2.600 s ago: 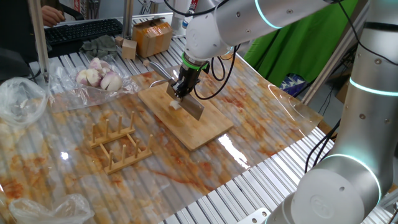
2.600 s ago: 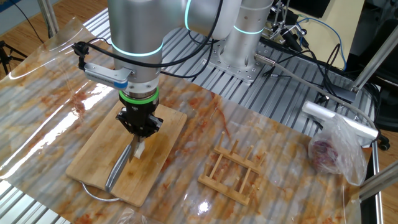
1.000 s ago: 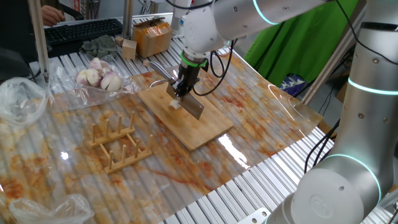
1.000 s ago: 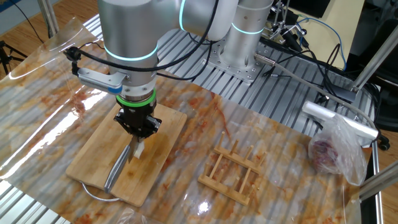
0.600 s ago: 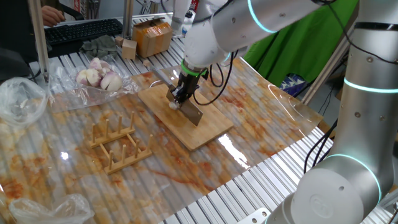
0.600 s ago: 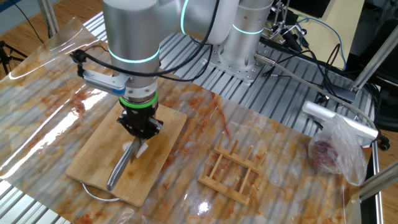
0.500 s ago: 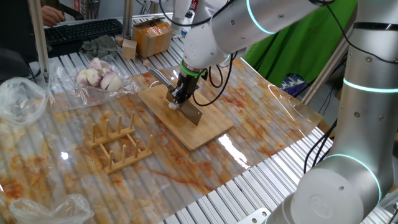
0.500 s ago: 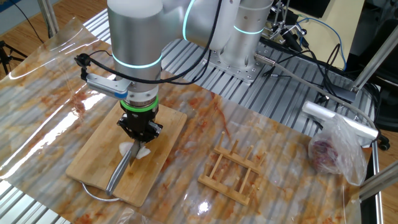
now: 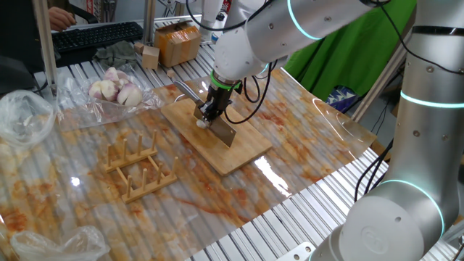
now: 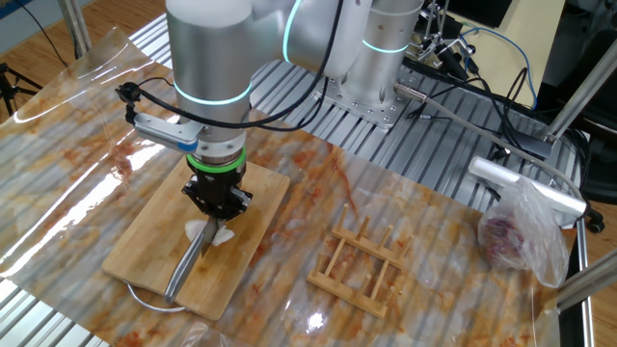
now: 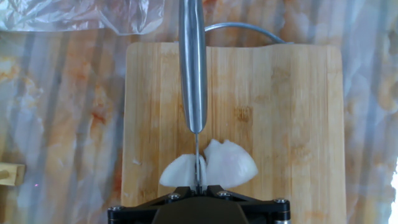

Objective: Chop the onions

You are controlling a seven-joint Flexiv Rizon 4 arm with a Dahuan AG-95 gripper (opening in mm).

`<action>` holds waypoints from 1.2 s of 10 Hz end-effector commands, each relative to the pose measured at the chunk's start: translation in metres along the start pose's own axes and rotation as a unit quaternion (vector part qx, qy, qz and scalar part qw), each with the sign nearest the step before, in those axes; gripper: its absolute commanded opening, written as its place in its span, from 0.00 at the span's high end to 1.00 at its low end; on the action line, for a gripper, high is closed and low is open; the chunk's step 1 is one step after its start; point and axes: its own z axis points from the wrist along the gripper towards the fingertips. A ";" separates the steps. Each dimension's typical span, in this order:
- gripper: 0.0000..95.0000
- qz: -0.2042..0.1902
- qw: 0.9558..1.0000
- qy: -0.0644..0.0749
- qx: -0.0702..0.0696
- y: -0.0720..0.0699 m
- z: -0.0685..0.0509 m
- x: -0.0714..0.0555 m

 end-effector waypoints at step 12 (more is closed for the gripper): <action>1.00 0.026 1.000 0.013 -0.006 0.006 -0.019 0.001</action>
